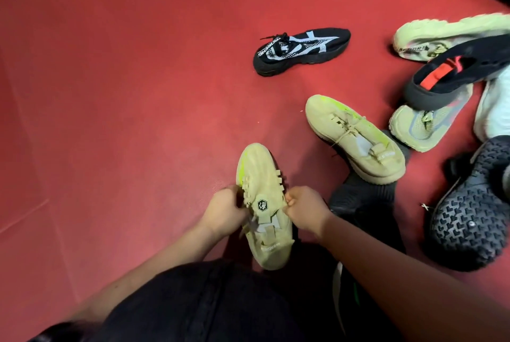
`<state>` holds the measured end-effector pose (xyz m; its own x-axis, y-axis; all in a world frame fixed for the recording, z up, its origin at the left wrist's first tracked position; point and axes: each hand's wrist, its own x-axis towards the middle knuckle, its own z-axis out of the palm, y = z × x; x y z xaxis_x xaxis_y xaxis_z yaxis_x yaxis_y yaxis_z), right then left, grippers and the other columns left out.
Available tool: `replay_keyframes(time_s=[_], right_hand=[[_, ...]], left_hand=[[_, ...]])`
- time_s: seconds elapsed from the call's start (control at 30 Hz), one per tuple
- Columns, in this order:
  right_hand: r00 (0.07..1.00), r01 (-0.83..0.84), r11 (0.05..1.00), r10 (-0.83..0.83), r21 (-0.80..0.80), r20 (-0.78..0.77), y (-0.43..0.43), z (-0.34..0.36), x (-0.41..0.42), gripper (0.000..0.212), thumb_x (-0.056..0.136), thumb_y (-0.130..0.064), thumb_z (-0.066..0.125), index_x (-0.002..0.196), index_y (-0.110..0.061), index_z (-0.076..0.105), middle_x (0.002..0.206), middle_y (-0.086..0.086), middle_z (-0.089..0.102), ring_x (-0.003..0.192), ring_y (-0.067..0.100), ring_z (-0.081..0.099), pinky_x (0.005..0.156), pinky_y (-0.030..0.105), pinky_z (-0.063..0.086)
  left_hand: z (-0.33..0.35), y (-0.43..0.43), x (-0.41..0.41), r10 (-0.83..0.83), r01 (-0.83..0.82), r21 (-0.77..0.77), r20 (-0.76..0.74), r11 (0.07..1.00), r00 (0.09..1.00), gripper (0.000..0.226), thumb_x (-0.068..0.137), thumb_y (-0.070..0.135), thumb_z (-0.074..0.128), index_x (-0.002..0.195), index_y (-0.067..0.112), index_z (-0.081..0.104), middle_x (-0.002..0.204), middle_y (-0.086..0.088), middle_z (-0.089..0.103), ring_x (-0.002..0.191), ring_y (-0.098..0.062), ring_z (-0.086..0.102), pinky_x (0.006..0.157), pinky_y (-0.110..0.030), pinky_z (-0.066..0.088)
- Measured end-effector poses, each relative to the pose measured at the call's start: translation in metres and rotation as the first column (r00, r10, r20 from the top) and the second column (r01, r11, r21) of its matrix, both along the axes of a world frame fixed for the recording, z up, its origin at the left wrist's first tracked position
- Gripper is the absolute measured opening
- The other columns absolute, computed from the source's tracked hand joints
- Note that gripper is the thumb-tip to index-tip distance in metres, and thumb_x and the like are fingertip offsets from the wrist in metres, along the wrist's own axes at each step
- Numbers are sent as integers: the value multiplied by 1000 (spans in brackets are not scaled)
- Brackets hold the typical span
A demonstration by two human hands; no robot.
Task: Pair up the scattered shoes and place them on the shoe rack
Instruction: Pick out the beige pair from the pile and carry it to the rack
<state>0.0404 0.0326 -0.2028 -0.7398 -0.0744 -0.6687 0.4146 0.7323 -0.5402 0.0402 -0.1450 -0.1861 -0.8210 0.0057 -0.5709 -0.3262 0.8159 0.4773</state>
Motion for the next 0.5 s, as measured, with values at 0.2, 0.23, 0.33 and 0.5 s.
replay_keyframes(time_s=[0.2,0.23,0.33,0.5], right_hand=[[921,-123,969,193,215,-340,52,72,-85,16,82,-23,62,90,-10,69,95,10,71,94,27,63,83,32,50],[903,-88,953,199,290,-380,71,84,-100,17,82,-24,61,90,-11,68,95,11,70,95,29,63,83,34,50],[873,61,869,191,490,-448,131,106,-122,18,80,-22,61,90,-8,64,100,16,65,96,33,61,78,33,47],[963,-30,829,174,559,-206,163,86,-106,38,81,-46,64,72,-11,53,97,13,66,97,31,62,74,32,42]], left_hand=[[10,9,-49,36,-39,71,46,997,998,23,67,27,67,85,14,60,74,-2,66,72,-26,64,61,-27,45],[16,15,-62,-81,82,0,104,997,991,24,72,33,69,85,14,61,76,-4,67,74,-26,64,61,-25,45],[44,49,-96,-332,349,-207,113,914,936,40,82,42,62,92,4,67,89,-15,69,91,-33,64,69,-28,45],[81,139,-131,-435,450,-71,159,890,886,30,89,32,53,84,5,65,91,-20,71,72,-33,66,61,-32,54]])
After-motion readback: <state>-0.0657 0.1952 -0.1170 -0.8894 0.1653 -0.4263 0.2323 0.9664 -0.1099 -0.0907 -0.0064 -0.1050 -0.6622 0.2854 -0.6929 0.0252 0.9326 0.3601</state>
